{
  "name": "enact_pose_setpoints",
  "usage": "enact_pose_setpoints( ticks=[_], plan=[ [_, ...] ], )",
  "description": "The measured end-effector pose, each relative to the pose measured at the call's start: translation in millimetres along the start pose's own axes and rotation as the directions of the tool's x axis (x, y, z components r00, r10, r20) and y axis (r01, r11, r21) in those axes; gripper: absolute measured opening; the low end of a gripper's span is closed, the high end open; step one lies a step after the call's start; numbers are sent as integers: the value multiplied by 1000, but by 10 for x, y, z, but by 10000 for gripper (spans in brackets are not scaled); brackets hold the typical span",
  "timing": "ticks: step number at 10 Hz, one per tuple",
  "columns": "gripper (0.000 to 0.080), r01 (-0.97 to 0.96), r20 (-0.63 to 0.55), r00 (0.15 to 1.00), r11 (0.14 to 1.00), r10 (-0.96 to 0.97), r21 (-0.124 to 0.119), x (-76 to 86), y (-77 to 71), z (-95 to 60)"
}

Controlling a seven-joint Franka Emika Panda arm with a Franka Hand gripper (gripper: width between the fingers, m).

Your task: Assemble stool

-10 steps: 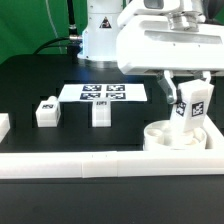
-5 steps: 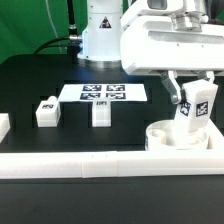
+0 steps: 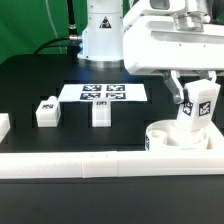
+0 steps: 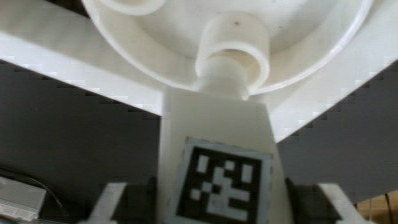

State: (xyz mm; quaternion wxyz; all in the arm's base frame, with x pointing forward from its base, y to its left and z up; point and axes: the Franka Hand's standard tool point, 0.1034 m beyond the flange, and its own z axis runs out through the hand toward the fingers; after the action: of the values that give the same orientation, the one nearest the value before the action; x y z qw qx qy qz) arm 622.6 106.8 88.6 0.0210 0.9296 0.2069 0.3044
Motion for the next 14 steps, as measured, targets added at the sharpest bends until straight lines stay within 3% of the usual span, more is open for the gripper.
enact_pose_setpoints(
  ticks=[6,14],
  plan=[
    [325,6,4,1000,1000,-6,7,25,-53,-15],
    [325,8,28,1000,1000,-8,16,-121,-107,65]
  ],
)
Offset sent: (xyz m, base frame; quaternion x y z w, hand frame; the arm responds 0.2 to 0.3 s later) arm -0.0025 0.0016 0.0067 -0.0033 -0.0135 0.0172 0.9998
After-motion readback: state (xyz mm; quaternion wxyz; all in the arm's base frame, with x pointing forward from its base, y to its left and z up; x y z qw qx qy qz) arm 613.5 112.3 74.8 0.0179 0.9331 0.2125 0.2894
